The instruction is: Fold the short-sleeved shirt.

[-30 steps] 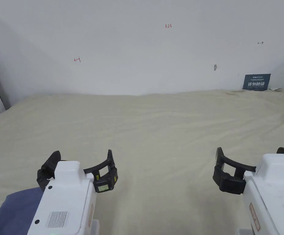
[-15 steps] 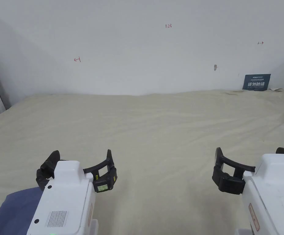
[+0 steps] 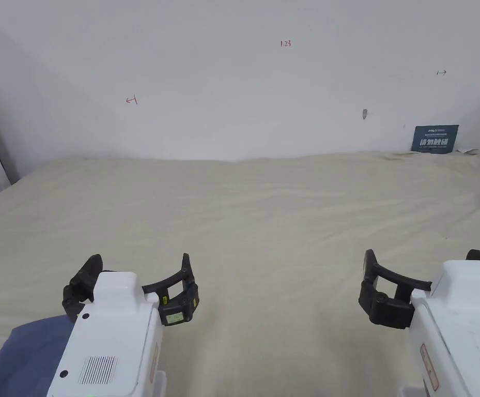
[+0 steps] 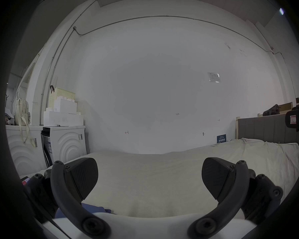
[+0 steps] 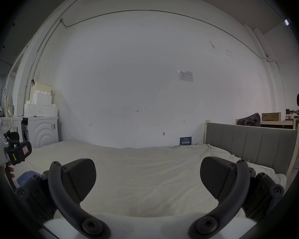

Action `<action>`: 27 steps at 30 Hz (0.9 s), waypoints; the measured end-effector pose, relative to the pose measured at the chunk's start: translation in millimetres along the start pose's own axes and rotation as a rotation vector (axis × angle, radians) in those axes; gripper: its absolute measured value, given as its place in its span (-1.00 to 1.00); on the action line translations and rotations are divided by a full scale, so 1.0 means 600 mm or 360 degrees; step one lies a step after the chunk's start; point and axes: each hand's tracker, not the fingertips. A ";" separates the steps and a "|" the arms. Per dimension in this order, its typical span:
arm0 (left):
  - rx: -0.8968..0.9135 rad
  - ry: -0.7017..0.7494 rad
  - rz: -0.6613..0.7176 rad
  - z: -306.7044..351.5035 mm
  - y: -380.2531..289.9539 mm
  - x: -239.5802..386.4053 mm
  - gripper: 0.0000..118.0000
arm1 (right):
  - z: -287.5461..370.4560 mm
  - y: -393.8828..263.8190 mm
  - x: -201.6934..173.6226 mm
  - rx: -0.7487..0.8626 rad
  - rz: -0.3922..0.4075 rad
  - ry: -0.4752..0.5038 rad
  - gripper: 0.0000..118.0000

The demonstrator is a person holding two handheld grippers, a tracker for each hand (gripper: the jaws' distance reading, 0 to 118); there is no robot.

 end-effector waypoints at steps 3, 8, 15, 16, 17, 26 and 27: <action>0.0001 -0.0002 0.0000 0.001 0.001 0.000 1.00 | 0.000 0.000 0.000 0.0000 0.0001 -0.0001 1.00; 0.0006 -0.0004 -0.0002 0.002 0.001 0.000 1.00 | 0.000 0.000 0.000 0.0001 0.0001 0.0003 1.00; 0.0007 0.0000 0.0002 0.003 0.001 -0.001 1.00 | 0.001 0.000 0.000 0.0002 -0.0002 0.0005 1.00; 0.0006 -0.0001 0.0001 0.003 0.001 -0.001 1.00 | 0.002 0.000 0.000 0.0003 -0.0001 0.0003 1.00; 0.0005 -0.0002 -0.0006 0.003 0.000 0.000 1.00 | 0.002 0.000 -0.001 0.0002 0.0001 0.0003 1.00; -0.0007 -0.0013 -0.0003 0.007 -0.001 -0.002 1.00 | -0.001 0.023 -0.013 -0.0168 -0.0101 -0.0018 1.00; -0.0006 -0.0015 -0.0003 0.007 -0.001 -0.002 1.00 | -0.007 0.027 -0.016 -0.0253 -0.0126 -0.0050 1.00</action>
